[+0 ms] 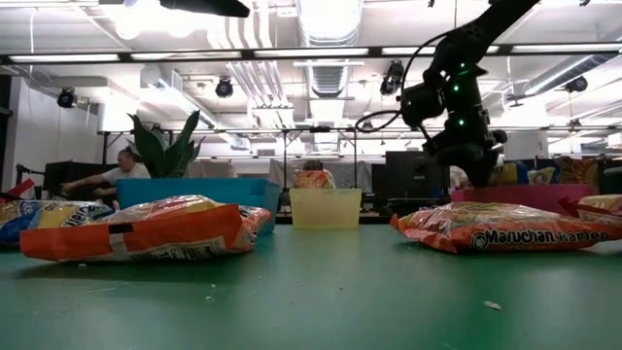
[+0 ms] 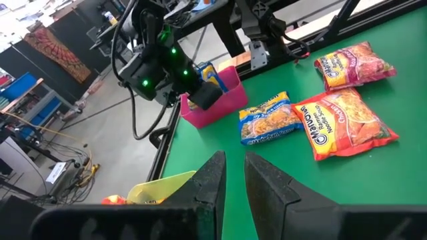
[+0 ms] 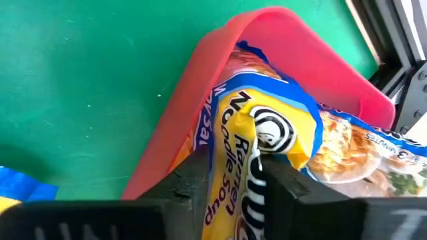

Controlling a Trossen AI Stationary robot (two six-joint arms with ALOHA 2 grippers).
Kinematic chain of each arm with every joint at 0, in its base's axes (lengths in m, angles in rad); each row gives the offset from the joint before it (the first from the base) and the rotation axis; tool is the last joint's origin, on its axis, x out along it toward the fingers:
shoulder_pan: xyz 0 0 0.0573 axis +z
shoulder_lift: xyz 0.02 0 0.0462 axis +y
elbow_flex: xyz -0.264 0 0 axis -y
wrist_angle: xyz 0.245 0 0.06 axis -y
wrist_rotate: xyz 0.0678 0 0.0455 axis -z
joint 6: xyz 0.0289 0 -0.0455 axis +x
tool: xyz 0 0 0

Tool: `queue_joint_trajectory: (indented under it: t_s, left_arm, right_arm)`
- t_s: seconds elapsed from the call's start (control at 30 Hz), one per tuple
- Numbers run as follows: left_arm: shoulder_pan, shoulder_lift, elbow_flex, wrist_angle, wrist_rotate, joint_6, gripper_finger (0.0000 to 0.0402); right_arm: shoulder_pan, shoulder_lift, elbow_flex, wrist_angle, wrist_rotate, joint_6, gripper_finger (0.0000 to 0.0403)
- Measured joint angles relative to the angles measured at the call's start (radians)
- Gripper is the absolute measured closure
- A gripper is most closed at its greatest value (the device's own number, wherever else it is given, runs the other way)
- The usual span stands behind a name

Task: Sort Maruchan noodles
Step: Put the blue noodle pack into the red bin, then put the orange noodle pack into the yellow bin

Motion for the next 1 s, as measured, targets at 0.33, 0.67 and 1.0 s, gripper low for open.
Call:
queue_joint_trajectory:
  t_s: [0.33, 0.67, 1.0]
  left_arm:
    - [0.000, 0.000, 0.000, 0.015, 0.000, 0.000, 0.0363]
    - [0.000, 0.000, 0.000, 0.018, 0.001, -0.049, 0.0363]
    - [0.000, 0.000, 0.000, 0.017, 0.000, -0.142, 0.0363]
  right_arm:
    - [0.003, -0.079, 0.079, -0.041, -0.004, 0.023, 0.0294]
    - [0.131, -0.313, 0.089, 0.032, -0.002, 0.162, 0.0302]
    - [0.474, -0.571, -0.256, 0.610, -0.002, 0.302, 0.0320]
